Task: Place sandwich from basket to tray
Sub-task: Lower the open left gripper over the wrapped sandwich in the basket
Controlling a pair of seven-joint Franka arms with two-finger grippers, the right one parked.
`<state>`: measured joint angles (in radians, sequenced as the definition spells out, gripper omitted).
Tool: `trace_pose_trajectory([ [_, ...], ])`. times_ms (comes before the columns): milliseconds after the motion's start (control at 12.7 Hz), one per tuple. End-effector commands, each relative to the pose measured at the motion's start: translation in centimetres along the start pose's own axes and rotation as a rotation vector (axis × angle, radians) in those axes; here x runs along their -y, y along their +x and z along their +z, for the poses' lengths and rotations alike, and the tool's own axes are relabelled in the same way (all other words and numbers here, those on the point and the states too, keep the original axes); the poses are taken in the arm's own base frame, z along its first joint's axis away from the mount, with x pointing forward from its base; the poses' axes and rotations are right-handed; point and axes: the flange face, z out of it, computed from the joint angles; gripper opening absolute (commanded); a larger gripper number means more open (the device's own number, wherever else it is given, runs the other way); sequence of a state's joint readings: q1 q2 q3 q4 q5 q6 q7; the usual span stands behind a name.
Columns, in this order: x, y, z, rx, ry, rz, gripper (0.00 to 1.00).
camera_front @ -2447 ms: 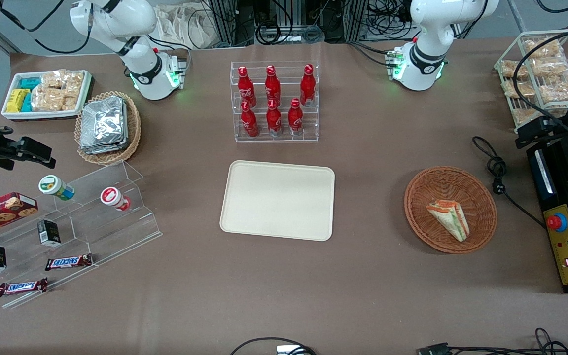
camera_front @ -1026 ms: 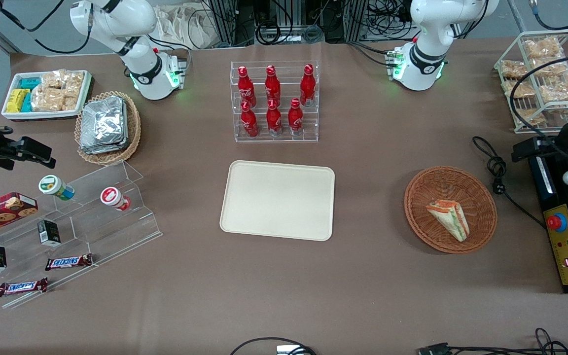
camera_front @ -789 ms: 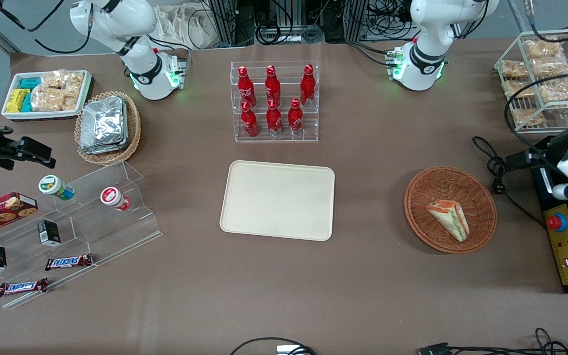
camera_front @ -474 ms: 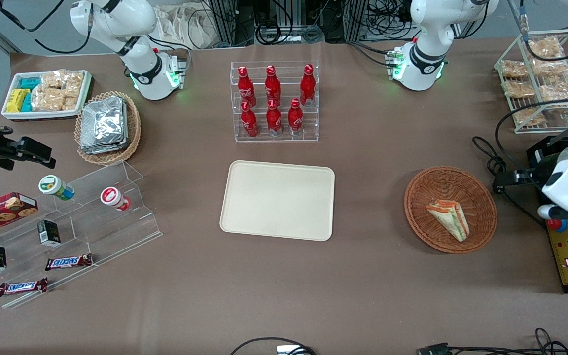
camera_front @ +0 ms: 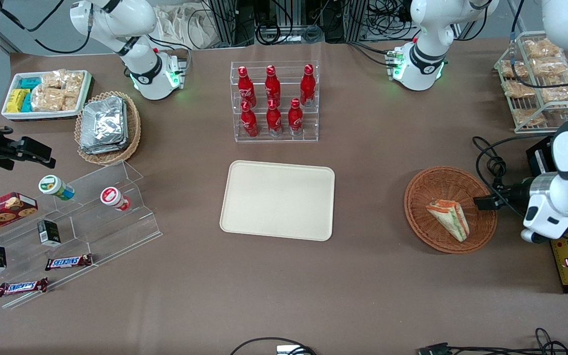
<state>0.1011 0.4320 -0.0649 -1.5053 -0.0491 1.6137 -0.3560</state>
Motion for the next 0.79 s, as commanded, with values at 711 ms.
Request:
trace_pose_trajectory([
  [711, -2.3, 6.8, 9.6, 0.015, -0.031, -0.180, 1.00],
])
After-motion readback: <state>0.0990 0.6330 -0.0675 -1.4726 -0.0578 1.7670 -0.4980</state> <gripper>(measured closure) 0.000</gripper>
